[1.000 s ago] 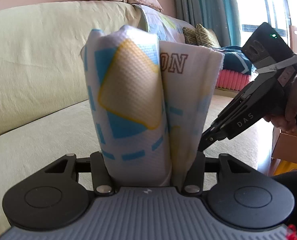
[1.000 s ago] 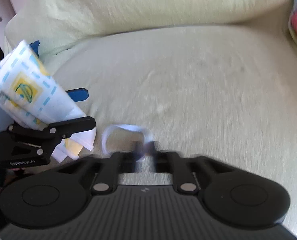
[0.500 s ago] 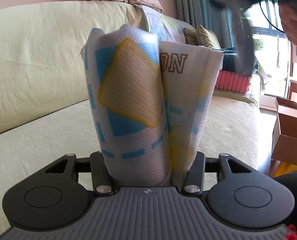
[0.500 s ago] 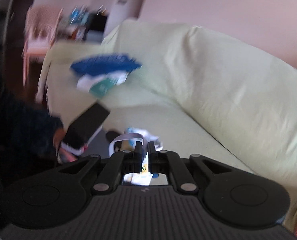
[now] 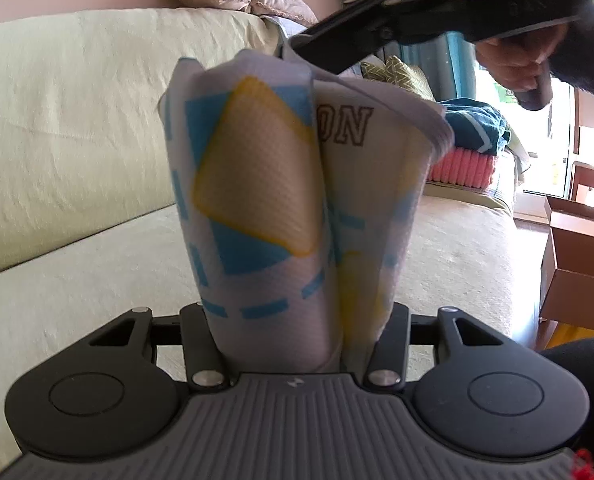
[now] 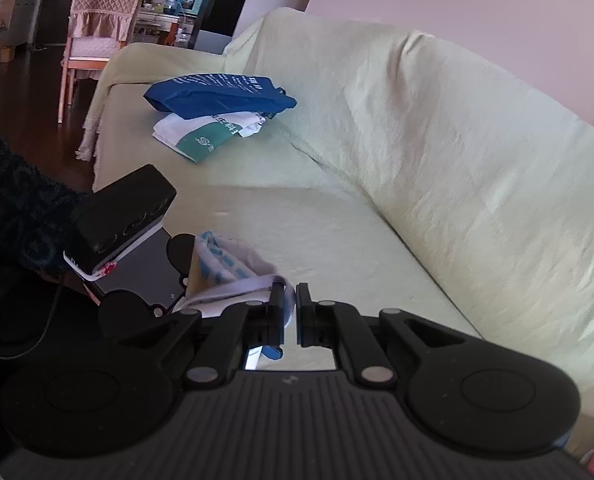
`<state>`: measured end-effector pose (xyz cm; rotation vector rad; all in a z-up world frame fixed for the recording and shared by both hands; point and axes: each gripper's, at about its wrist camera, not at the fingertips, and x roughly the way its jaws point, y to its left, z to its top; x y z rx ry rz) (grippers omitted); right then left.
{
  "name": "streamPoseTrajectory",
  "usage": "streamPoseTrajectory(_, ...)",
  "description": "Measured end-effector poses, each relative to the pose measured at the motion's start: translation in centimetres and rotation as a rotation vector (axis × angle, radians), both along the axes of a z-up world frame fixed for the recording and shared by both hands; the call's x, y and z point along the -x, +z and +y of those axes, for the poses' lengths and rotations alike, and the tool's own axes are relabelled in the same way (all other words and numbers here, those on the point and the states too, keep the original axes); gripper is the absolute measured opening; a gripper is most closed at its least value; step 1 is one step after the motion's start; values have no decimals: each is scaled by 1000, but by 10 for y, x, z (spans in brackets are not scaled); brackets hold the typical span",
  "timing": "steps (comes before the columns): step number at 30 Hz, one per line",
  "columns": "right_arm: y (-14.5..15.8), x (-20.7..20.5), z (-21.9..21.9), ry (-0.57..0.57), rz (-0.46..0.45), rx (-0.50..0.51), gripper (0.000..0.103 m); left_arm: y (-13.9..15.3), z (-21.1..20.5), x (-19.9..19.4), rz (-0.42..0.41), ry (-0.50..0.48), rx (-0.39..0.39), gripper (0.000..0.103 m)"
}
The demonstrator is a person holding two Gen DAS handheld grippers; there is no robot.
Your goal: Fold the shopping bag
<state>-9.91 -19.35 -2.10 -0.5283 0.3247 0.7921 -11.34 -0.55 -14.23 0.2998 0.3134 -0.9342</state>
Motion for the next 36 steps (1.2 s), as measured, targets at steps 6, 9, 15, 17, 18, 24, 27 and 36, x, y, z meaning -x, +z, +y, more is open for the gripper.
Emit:
streamPoseTrajectory(6, -2, -9, 3, 36, 45, 47, 4, -5, -13, 10, -97, -41, -75, 53)
streamPoseTrajectory(9, -2, -12, 4, 48, 70, 57, 4, -6, -16, 14, -134, -53, -112, 53)
streamPoseTrajectory(15, 5, -22, 12, 119, 127, 205, 3, -11, -29, 23, -224, -84, -211, 53)
streamPoseTrajectory(17, 9, -25, 19, 152, 140, 288, 3, -12, -34, 29, -257, -93, -248, 53)
streamPoseTrajectory(18, 11, -25, 22, 167, 145, 323, 3, -13, -37, 33, -273, -97, -266, 53)
streamPoseTrajectory(24, 11, -25, 37, 215, 165, 484, 3, -19, -48, 44, -352, -127, -361, 53)
streamPoseTrajectory(27, 9, -24, 44, 225, 167, 548, 3, -20, -54, 46, -368, -135, -398, 53)
streamPoseTrajectory(36, 1, -20, 62, 250, 175, 733, 3, -27, -79, 56, -424, -171, -537, 53)
